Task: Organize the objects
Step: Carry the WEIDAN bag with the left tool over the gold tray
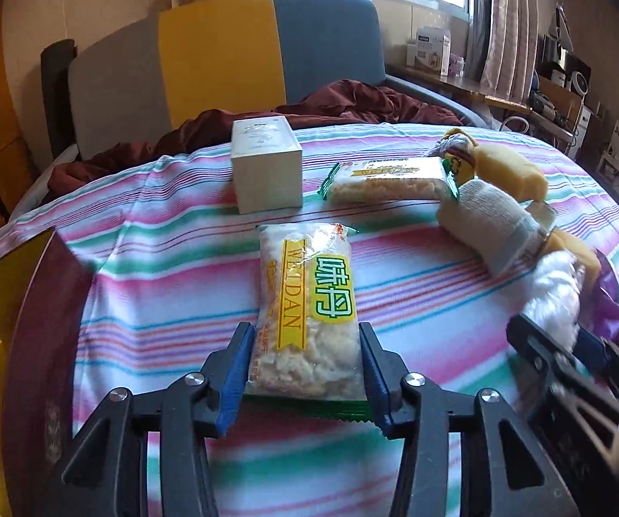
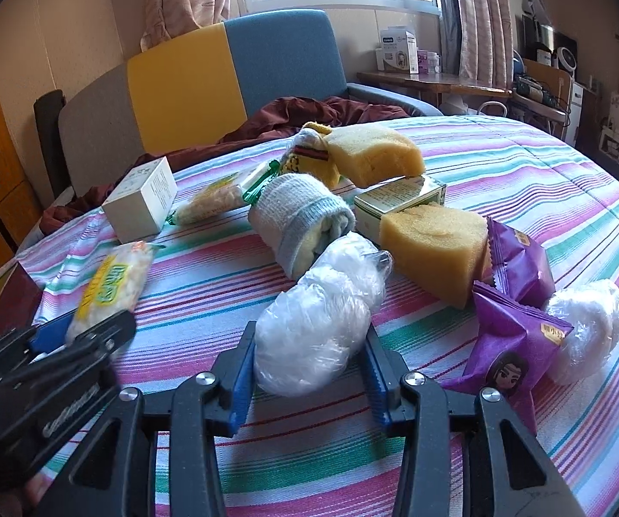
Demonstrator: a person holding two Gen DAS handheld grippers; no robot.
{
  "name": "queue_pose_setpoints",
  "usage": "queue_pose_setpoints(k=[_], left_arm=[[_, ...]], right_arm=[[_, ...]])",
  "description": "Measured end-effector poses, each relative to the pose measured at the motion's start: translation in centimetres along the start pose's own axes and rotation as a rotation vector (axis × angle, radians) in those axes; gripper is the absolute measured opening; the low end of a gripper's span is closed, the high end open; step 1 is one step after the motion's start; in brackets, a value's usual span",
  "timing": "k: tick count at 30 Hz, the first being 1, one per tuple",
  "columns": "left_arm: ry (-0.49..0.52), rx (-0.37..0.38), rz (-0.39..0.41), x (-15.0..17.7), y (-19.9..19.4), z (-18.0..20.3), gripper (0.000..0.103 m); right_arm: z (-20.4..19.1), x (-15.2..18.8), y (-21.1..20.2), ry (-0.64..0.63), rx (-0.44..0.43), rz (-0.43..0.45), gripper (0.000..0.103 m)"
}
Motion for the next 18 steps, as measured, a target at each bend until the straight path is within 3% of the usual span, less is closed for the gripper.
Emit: queue_pose_setpoints(k=[18], left_arm=[[-0.099,0.124,0.086,3.3,-9.8,-4.5,0.048]], right_arm=[[0.5,-0.1,-0.6,0.048,-0.053,0.040,0.043]])
Point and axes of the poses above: each gripper's, at about its wrist camera, not at the fingertips, and y roughly the way its jaws point, z to its right, x to its underside, the point moved 7 cm from there along y, roughly the way its jaws point, and after that the axes turned 8 degrees about -y, right-handed, at the moved point
